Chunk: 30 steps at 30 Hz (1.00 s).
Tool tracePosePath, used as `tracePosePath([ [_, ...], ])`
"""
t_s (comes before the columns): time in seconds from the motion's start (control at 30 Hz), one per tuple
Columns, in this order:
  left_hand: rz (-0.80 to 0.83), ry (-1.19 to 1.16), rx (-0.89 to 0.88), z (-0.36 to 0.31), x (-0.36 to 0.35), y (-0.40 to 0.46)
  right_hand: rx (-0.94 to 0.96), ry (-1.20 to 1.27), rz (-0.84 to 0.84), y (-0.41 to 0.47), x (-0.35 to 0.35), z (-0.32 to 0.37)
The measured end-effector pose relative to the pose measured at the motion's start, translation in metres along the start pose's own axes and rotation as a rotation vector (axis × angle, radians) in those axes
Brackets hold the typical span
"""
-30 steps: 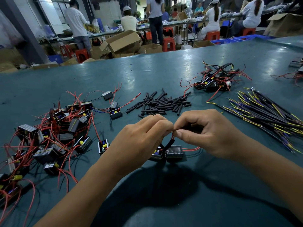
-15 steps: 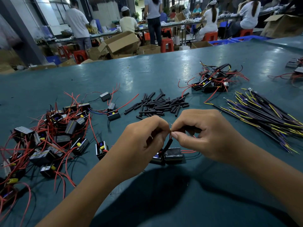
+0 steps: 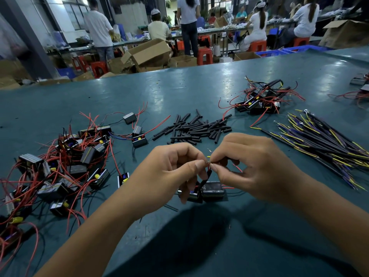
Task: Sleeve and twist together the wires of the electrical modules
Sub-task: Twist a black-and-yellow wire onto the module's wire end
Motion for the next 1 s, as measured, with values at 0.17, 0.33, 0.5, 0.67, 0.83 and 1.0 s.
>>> tracePosePath([
  [0.17, 0.109, -0.100, 0.023, -0.002, 0.016, -0.006, -0.140, 0.162, -0.029, -0.002, 0.002, -0.020],
  [0.33, 0.494, -0.027, 0.151, 0.003, 0.033, -0.035, -0.189, 0.210, -0.038, -0.004, 0.002, -0.028],
  [0.5, 0.117, 0.186, 0.255, 0.034, 0.062, -0.009, -0.209, 0.225, -0.041, -0.004, 0.001, -0.029],
  [0.67, 0.045, 0.131, 0.164, 0.037, 0.051, 0.003, -0.210, 0.224, -0.034, -0.003, -0.001, -0.026],
  [0.83, -0.021, 0.137, 0.011, 0.032, 0.043, 0.012, -0.219, 0.239, -0.025, -0.003, -0.001, -0.026],
  [1.0, -0.100, 0.020, -0.049, 0.040, 0.026, 0.018, -0.241, 0.297, 0.002, -0.007, -0.008, -0.030],
])
Point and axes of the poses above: each hand's wrist, its own y-axis towards the middle knuckle, its own x-axis out of the back of the hand, z = x × y, the point moved 10 cm from there along y, towards the middle knuckle, and after that the axes turned 2 degrees about x, right-handed, at the moved point
